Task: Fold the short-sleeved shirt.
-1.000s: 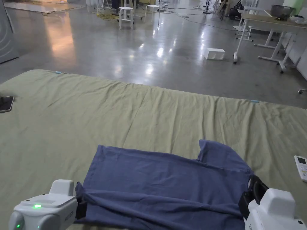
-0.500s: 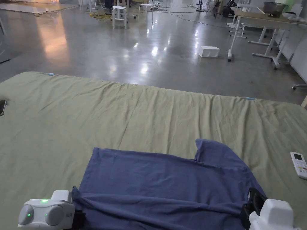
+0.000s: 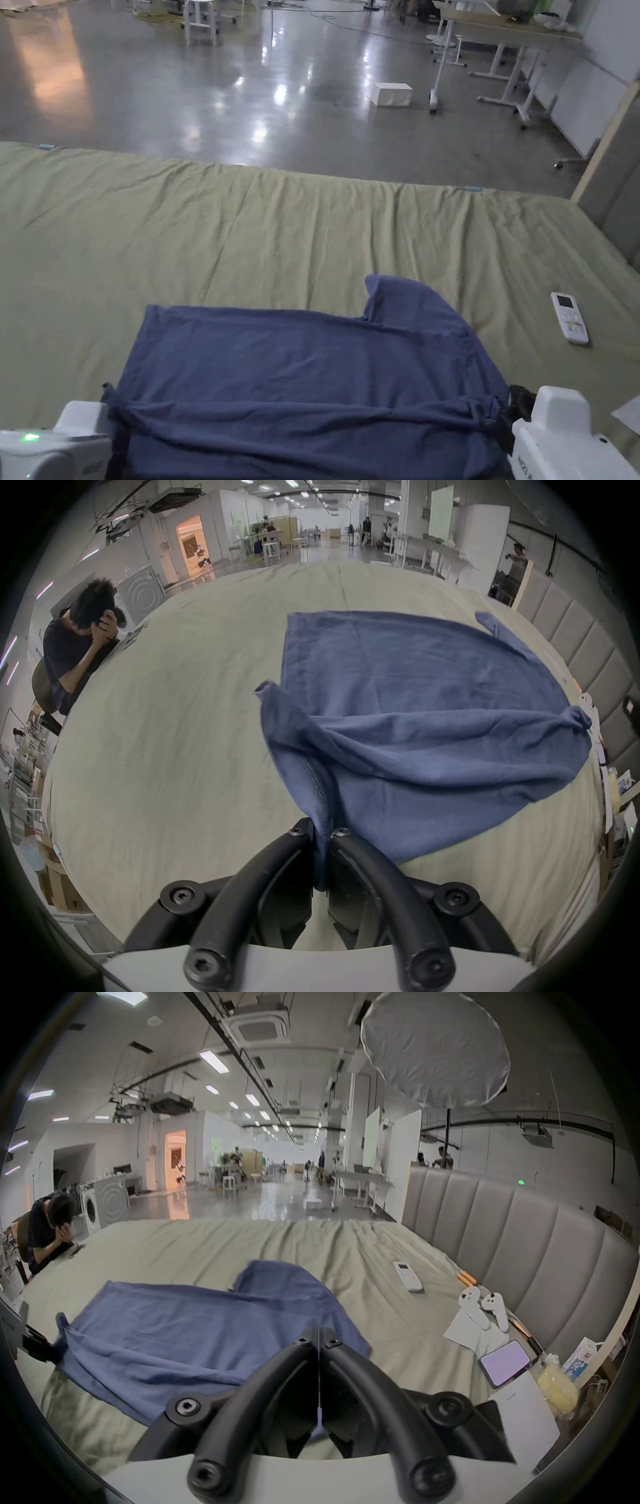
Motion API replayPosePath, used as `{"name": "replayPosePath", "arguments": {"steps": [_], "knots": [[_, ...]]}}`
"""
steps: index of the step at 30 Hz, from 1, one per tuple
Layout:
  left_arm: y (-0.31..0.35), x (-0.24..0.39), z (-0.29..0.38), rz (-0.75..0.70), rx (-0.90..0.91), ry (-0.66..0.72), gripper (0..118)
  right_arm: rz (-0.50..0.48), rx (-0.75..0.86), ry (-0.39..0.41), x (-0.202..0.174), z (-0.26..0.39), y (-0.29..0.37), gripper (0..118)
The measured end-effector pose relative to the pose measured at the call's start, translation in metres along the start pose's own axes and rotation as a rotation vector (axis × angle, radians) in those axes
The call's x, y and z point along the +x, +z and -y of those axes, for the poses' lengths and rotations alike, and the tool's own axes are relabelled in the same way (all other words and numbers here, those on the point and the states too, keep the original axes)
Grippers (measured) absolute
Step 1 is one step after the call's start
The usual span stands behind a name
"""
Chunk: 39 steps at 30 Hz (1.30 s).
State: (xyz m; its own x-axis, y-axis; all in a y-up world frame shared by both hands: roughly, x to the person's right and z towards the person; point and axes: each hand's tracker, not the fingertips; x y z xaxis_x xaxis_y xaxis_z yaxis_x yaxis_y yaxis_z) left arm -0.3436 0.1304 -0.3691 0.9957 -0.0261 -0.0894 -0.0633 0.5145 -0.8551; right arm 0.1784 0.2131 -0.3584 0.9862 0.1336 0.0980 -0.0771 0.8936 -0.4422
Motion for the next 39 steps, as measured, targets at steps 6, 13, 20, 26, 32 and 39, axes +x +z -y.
{"name": "replayPosePath", "arguments": {"steps": [6,13,20,26,32,39], "knots": [[0.03,0.002,-0.002,0.009,0.049,0.012,7,-0.048,-0.347,0.069,0.034,0.015,-0.052,53],[0.037,0.0,-0.007,0.009,0.068,0.009,7,-0.064,-0.483,0.109,0.041,0.039,-0.088,73],[0.028,0.001,-0.006,0.0,0.044,-0.006,7,-0.109,-0.604,0.142,0.027,0.062,-0.124,66],[0.028,0.006,-0.003,-0.007,0.038,-0.012,7,-0.155,-0.56,0.069,0.022,0.068,-0.115,24],[0.032,0.007,-0.003,-0.017,0.057,-0.009,7,-0.126,-0.547,0.155,0.01,0.062,-0.106,7],[0.058,0.001,-0.019,0.021,0.136,0.019,7,-0.128,-0.495,0.103,0.019,0.011,-0.079,6]]}}
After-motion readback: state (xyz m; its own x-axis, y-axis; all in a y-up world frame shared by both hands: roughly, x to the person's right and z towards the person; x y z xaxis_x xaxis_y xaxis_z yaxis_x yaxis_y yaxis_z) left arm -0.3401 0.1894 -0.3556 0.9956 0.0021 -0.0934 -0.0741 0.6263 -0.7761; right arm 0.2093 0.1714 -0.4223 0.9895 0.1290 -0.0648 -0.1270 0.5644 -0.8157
